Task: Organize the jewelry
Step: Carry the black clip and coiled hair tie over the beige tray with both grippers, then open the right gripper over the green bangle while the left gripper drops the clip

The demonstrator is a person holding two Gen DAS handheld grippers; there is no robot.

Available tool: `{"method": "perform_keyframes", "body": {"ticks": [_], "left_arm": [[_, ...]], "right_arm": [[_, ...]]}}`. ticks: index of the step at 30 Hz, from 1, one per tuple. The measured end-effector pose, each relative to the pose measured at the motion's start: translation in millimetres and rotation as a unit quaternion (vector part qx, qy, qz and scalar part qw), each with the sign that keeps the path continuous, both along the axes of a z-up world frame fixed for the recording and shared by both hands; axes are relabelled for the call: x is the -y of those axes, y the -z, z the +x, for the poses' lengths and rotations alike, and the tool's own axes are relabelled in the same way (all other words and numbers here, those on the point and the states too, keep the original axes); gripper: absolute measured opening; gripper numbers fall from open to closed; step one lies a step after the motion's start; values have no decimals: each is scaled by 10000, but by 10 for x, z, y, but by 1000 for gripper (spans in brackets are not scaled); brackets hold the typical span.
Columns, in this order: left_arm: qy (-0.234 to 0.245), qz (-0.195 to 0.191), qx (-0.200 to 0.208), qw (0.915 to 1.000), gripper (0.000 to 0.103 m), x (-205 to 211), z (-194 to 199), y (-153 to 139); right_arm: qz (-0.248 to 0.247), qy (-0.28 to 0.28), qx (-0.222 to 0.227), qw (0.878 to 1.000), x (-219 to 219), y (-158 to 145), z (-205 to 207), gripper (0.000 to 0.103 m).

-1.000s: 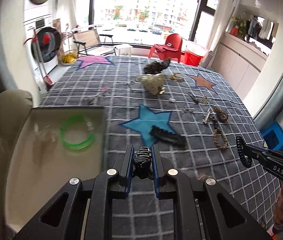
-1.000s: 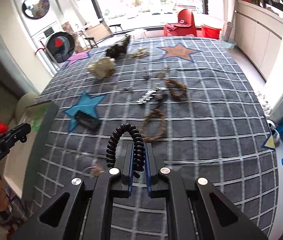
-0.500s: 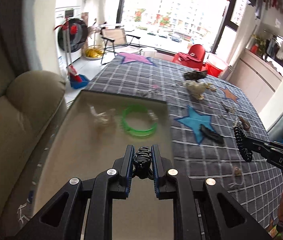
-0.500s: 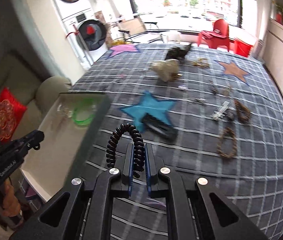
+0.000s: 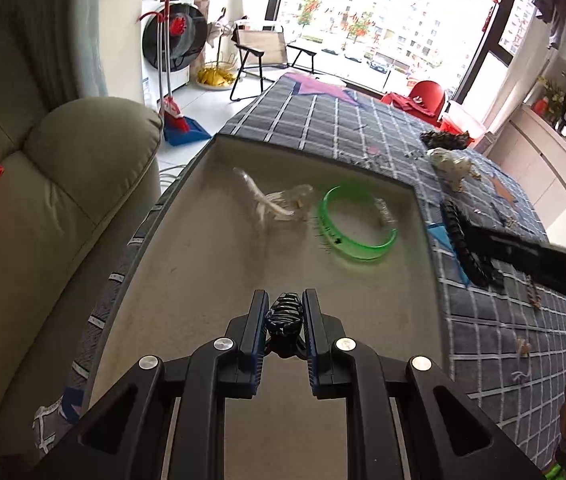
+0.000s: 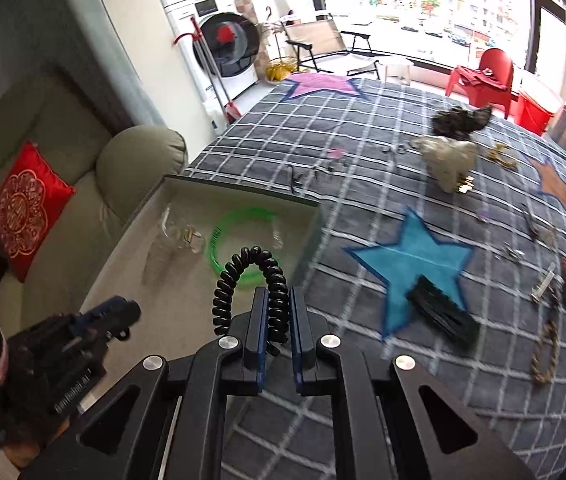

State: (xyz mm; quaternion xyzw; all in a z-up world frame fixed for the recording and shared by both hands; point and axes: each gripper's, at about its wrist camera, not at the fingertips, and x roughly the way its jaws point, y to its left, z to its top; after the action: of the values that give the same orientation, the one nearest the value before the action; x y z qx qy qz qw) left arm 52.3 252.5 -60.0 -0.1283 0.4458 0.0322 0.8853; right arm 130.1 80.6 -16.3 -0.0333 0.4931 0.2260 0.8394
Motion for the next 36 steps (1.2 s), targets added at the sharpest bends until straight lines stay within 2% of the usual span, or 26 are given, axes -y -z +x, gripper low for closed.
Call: {"method": "perform_keyframes", "body": {"ticks": [7, 12, 22, 28, 31, 33, 36], "left_arm": [[-30, -6, -133, 9999, 19, -50, 86, 115], [-21, 169, -179, 9997, 19, -28, 122, 154], [-160, 495, -315, 9982, 20, -19, 111, 159], [-205, 538, -316, 9978, 20, -33, 84, 145], [-123, 436, -326, 9984, 20, -31, 87, 143], [-107, 435, -339, 9984, 20, -26, 88, 149], [-100, 418, -375, 9984, 20, -14, 101, 169]], "right_arm": [[-54, -46, -130, 9999, -272, 192, 279, 11], [-144, -74, -199, 9997, -432, 344, 408, 11], [-335, -37, -276, 9990, -506, 500, 515, 11], [-331, -59, -347, 9988, -521, 509, 520, 12], [-237, -29, -357, 9991, -489, 461, 513, 20], [-143, 37, -292, 9995, -435, 395, 495, 35], [-30, 89, -218, 9997, -348, 302, 447, 37]]}}
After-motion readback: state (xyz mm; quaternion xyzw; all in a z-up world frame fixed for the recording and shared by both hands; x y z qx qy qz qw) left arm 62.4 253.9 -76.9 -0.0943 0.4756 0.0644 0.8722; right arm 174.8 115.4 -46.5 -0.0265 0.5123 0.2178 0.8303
